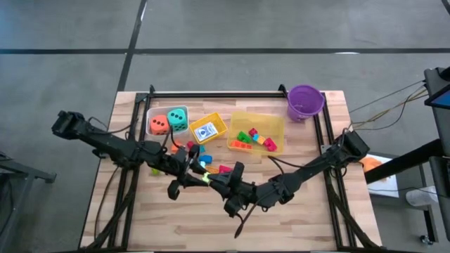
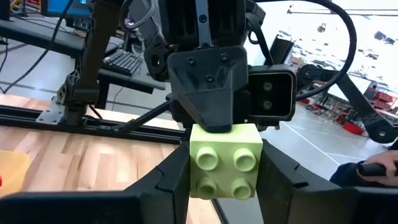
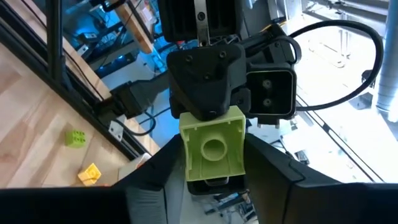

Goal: Pick & Place Toys
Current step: Put the light green game piece into the yellow bin, then put the red game piece into the yellow bin

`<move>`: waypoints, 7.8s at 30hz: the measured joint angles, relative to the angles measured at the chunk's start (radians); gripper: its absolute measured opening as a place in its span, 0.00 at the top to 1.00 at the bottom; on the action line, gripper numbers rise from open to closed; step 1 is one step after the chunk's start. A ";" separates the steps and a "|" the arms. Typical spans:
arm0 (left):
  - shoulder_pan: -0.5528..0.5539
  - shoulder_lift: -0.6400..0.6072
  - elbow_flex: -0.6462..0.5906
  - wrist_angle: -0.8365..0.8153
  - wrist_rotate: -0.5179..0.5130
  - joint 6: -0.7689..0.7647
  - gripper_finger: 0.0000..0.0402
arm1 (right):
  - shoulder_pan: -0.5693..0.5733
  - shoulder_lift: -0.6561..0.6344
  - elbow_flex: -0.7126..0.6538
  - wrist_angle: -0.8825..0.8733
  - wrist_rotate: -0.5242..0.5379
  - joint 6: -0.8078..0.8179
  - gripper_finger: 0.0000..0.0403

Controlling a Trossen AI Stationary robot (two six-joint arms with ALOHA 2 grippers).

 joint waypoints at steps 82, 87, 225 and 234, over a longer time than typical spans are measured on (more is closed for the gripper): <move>0.006 -0.217 -0.002 -0.823 -0.252 -0.195 0.08 | -0.341 -0.009 -0.008 -1.233 0.091 1.474 0.59; 0.005 -0.217 -0.002 -0.832 -0.252 -0.195 0.08 | -0.421 -0.009 -0.009 -1.235 -0.101 1.387 0.66; 0.005 -0.216 -0.035 -1.081 -0.329 -0.354 0.08 | -0.306 0.175 0.050 -0.922 -0.555 1.418 0.60; 0.005 -0.216 -0.035 -1.081 -0.329 -0.356 0.08 | -0.308 -0.019 0.047 -1.127 -0.413 1.447 0.60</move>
